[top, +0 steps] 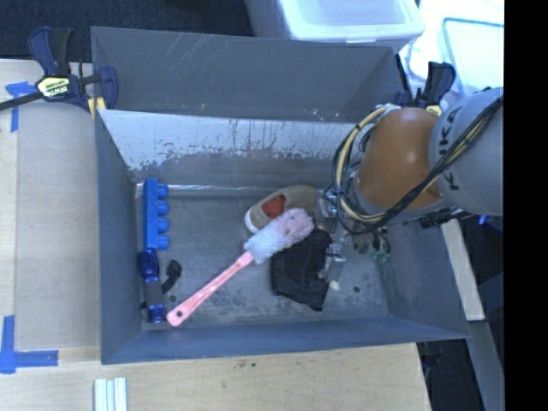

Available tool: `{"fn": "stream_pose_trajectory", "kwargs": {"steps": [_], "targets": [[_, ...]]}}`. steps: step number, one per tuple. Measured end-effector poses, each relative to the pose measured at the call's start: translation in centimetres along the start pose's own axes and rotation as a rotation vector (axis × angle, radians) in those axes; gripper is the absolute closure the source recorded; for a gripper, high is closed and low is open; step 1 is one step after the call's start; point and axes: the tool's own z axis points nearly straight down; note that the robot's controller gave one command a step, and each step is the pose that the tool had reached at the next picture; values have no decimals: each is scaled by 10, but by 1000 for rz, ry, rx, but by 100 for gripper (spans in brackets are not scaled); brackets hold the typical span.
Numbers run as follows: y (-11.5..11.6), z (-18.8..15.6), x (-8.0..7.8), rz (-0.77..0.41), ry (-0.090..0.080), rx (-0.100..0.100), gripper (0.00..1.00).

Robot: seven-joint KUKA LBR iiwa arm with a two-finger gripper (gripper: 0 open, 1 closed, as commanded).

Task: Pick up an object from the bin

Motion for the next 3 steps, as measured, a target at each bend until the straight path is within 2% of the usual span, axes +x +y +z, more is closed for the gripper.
{"fn": "stream_pose_trajectory", "kwargs": {"steps": [1,2,3], "targets": [[-4,8,17,-206,-9,0,100],[-4,8,17,-206,-9,0,100],[7,9,27,-203,-14,0,100]]}}
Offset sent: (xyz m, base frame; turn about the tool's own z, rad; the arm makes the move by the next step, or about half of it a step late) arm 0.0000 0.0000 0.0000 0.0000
